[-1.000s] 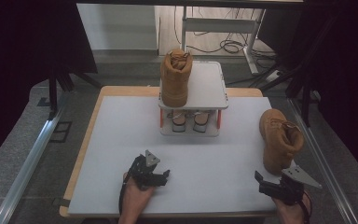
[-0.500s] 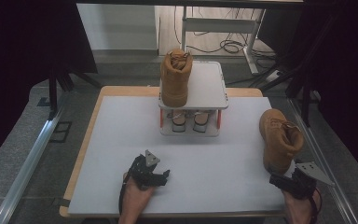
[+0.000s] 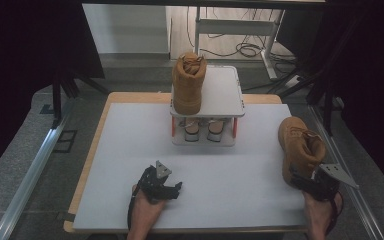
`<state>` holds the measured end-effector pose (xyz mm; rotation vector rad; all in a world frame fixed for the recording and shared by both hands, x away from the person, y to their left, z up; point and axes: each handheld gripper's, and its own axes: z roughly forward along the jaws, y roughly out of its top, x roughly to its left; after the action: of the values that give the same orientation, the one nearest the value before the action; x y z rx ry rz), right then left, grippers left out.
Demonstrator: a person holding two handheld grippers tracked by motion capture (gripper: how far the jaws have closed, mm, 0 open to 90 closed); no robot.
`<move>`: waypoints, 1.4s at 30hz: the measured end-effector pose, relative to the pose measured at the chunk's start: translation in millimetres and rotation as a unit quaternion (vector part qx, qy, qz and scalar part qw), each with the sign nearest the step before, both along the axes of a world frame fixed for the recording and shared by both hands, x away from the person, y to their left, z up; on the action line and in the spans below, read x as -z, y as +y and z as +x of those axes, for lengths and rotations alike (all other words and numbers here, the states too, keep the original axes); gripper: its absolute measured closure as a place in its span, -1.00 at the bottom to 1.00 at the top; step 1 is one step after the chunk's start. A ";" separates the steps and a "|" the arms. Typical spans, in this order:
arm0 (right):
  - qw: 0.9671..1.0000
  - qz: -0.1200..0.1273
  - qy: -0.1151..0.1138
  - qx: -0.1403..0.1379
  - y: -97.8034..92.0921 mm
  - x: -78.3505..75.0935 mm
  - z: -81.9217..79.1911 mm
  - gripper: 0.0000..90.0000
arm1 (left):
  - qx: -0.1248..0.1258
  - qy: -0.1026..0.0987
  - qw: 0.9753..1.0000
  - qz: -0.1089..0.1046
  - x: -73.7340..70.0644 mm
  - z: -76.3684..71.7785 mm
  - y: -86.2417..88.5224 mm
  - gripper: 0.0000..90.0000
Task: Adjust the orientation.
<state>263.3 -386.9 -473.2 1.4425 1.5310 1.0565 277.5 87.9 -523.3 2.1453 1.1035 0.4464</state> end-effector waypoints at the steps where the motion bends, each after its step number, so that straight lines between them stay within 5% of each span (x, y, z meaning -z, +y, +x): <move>1: 1.000 0.002 0.000 0.000 -0.2 0.5 2.4 -1.00 | 0.000 0.000 1.000 0.000 0.0 0.0 0.0 -0.66; 33: 0.999 -0.014 -0.009 0.033 0.6 0.1 47.6 -1.00 | 0.000 -0.001 1.000 0.002 -0.1 -0.3 -0.2 -0.66; 37: 0.998 -0.029 -0.012 0.050 2.3 1.0 47.2 -0.81 | 0.000 -0.002 1.000 0.002 -0.1 -0.5 -0.3 -0.66; 42: 0.999 -0.026 0.001 0.038 1.3 -2.6 45.6 -0.57 | 0.000 -0.002 1.000 0.002 -0.1 -0.5 -0.3 -0.65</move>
<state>309.0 -385.6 -470.6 1.4546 1.4821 0.9639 277.0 87.6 -523.1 2.1476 1.1013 0.4527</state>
